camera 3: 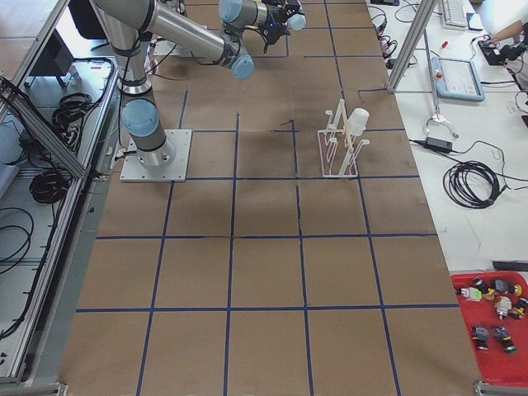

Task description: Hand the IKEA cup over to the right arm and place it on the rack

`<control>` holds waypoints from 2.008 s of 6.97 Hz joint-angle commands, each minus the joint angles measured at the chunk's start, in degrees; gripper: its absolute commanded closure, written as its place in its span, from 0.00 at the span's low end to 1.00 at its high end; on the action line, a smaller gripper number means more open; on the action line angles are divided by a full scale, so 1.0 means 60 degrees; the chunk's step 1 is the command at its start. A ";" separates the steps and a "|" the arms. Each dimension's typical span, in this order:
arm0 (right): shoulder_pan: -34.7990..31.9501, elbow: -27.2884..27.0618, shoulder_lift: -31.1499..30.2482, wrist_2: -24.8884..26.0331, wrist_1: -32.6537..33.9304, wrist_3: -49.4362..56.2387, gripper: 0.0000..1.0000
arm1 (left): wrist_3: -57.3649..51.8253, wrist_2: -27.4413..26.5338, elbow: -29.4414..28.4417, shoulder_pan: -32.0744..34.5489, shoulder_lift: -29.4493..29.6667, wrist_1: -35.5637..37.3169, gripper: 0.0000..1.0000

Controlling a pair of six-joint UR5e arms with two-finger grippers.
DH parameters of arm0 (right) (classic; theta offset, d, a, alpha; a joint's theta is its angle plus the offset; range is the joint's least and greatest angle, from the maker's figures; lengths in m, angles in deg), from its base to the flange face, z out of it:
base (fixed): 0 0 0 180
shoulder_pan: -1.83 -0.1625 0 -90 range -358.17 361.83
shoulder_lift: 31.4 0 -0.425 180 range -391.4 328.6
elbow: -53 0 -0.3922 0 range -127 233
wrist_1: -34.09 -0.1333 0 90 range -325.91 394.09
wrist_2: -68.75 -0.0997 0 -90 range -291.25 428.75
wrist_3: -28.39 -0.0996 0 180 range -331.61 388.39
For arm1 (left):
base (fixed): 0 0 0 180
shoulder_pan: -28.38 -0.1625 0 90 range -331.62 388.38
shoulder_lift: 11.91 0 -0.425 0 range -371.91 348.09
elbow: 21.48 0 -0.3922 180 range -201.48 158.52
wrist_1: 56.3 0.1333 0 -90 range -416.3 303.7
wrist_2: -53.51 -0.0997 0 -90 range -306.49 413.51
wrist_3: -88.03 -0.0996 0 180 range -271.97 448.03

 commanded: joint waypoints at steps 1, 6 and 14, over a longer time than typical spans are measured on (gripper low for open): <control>-0.0156 0.0212 0.0138 0.0181 -0.0002 -0.0129 0.01 | 0.0000 0.0003 -0.0001 0.0000 -0.0016 0.0014 0.98; -0.0171 0.0213 0.0138 0.0168 0.0042 -0.0115 0.37 | 0.0015 0.0003 -0.0001 0.0000 -0.0016 0.0000 0.97; -0.0142 0.0271 0.0152 0.0168 0.0042 -0.0057 0.75 | 0.0806 -0.0041 -0.0177 -0.0277 -0.0133 -0.0029 0.01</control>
